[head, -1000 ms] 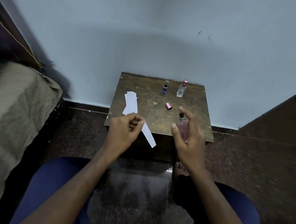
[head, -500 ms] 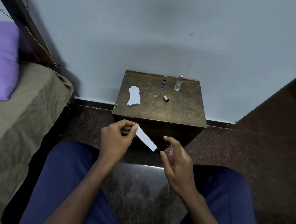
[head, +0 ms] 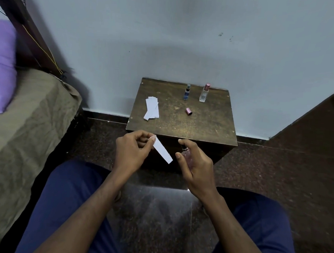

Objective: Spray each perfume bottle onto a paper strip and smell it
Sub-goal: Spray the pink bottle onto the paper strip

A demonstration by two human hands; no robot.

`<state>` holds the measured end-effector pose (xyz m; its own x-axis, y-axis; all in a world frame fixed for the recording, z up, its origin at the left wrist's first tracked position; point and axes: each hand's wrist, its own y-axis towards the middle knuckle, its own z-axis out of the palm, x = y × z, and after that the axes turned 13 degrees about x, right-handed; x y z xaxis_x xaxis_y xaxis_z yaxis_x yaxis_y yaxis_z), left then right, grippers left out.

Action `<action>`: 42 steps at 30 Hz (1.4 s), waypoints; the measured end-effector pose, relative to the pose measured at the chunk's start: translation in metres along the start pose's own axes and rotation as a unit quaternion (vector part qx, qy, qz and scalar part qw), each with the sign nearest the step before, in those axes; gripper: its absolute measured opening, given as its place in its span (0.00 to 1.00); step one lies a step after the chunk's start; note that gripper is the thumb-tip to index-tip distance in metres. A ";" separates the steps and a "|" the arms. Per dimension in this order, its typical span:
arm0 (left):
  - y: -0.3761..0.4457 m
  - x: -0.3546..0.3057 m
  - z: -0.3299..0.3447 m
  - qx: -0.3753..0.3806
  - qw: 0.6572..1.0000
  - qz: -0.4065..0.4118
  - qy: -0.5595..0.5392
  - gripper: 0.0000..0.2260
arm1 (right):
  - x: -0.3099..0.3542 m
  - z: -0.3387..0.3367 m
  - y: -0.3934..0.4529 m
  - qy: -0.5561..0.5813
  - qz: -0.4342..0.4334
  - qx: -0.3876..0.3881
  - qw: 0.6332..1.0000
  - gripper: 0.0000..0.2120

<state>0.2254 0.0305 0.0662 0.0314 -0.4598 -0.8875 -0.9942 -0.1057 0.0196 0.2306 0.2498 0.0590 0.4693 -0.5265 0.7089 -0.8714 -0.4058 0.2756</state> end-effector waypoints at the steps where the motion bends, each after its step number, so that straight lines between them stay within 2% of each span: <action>1: 0.001 0.000 0.002 0.001 1.000 -0.001 -0.006 0.03 | -0.002 0.001 -0.001 -0.003 -0.001 0.003 1.000 0.16; 11: 0.012 0.000 0.009 0.003 1.000 0.020 0.016 0.04 | -0.019 0.011 0.009 -0.002 -0.034 -0.023 0.999 0.16; 18: 0.006 0.002 0.002 -0.002 1.000 0.006 0.023 0.04 | -0.019 0.022 0.012 0.018 -0.036 -0.007 0.999 0.14; 25: 0.001 0.001 0.004 0.009 1.000 -0.001 0.024 0.05 | -0.016 0.017 0.010 0.022 -0.029 -0.030 0.999 0.13; 31: 0.001 0.001 0.003 0.004 0.999 0.000 0.033 0.05 | -0.016 0.015 0.008 0.040 -0.056 0.004 0.998 0.15; 37: 0.002 0.006 0.002 0.001 1.000 -0.018 -0.007 0.04 | -0.017 0.009 -0.001 0.039 -0.091 0.002 0.995 0.14; 42: 0.007 0.006 0.003 -0.005 1.000 -0.022 -0.022 0.04 | -0.021 0.002 -0.003 0.020 -0.080 -0.015 0.996 0.12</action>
<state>0.2187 0.0298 0.0593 0.0694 -0.4155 -0.9069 -0.9909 -0.1335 -0.0147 0.2232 0.2608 0.0418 0.5970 -0.4262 0.6797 -0.7902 -0.4586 0.4065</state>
